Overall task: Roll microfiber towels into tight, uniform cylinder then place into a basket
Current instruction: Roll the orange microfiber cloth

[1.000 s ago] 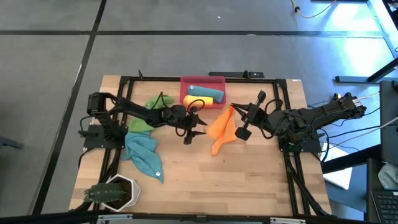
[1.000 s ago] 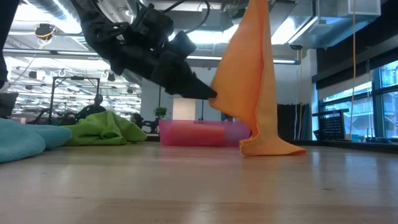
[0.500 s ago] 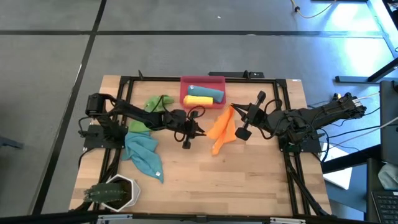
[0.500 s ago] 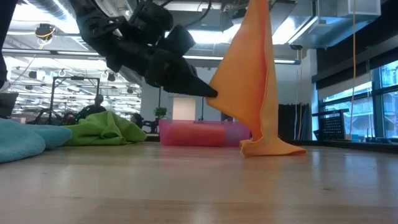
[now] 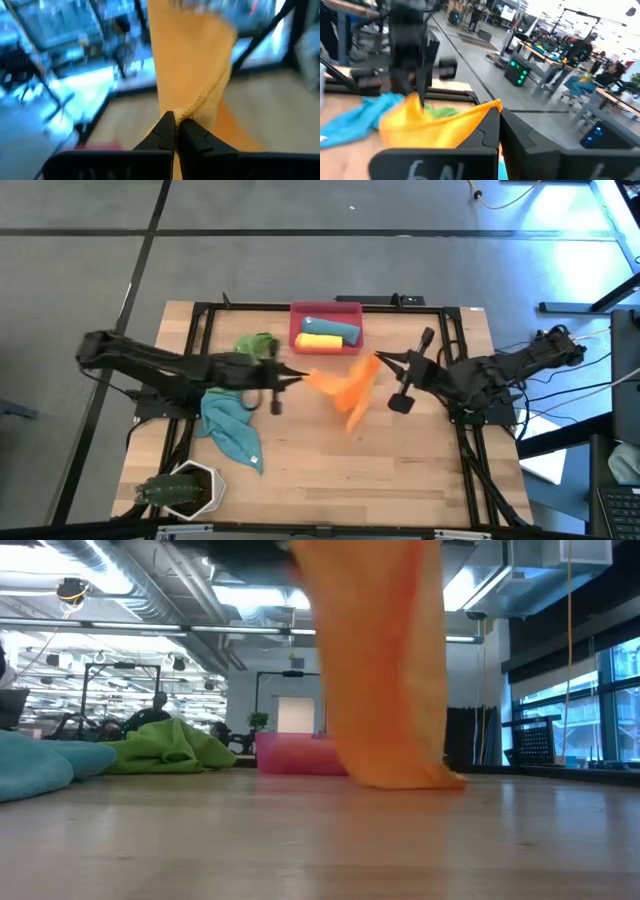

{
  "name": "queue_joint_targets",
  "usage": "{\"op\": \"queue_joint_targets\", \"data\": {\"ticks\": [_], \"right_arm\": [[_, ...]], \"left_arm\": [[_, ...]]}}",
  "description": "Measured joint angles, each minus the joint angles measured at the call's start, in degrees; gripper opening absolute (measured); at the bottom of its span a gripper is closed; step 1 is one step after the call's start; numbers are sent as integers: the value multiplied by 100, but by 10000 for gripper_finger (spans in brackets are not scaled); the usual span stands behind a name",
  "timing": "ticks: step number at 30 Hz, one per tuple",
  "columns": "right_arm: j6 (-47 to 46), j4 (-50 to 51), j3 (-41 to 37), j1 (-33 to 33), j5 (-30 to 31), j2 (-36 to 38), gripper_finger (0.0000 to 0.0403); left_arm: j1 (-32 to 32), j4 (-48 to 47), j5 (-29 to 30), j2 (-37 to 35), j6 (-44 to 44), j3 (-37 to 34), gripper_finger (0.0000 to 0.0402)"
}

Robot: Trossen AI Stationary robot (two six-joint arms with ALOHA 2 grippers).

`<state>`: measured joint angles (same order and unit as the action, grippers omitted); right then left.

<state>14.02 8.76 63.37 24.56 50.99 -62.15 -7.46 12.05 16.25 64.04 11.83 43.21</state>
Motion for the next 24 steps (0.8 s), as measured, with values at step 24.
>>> {"op": "queue_joint_targets", "data": {"ticks": [24], "right_arm": [[-3399, 2182, 68, 236, -528, -11, 9]], "left_arm": [[-589, -3624, 1916, -1190, -2343, 644, 0]]}}
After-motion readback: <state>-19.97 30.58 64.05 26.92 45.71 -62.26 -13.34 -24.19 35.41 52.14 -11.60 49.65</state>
